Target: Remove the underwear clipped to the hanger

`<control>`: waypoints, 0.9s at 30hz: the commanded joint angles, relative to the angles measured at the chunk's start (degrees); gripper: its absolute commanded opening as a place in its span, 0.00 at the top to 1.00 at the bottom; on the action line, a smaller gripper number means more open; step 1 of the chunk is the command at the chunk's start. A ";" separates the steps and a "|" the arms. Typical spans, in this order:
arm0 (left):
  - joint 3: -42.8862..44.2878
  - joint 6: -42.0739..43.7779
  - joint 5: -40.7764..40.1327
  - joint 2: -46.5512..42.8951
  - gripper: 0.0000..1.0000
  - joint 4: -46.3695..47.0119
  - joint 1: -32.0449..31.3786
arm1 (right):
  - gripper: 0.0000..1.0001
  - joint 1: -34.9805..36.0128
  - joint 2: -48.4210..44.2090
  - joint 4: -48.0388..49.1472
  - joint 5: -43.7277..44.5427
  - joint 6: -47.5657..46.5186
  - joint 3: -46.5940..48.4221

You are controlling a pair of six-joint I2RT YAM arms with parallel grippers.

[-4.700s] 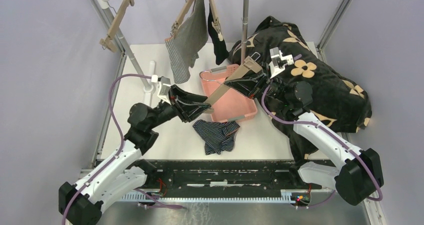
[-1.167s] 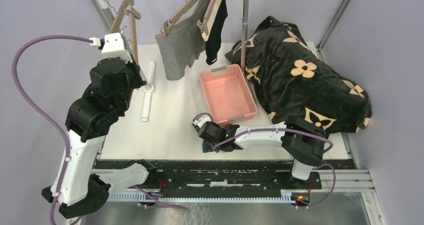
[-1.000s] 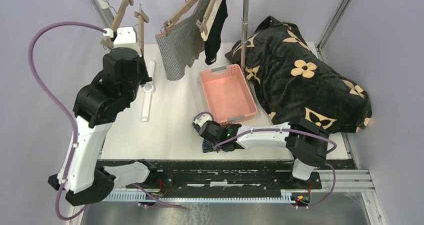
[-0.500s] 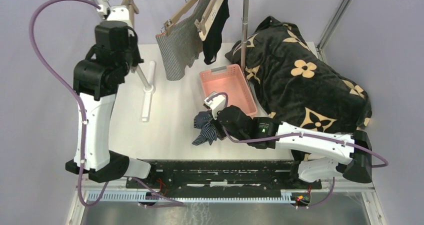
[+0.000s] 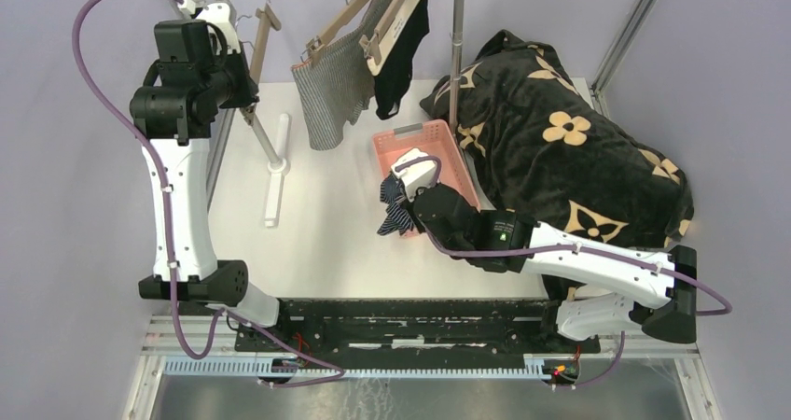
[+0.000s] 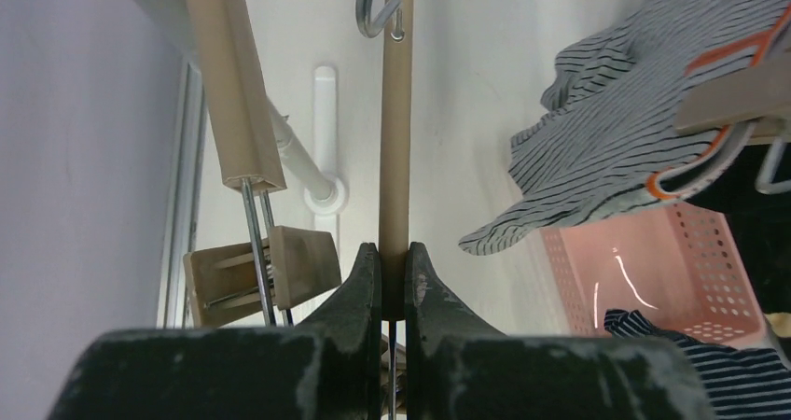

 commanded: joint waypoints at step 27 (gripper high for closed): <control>1.31 -4.62 3.67 -0.41 0.97 19.34 0.60 | 0.99 -20.74 11.73 14.74 -7.02 -4.65 1.56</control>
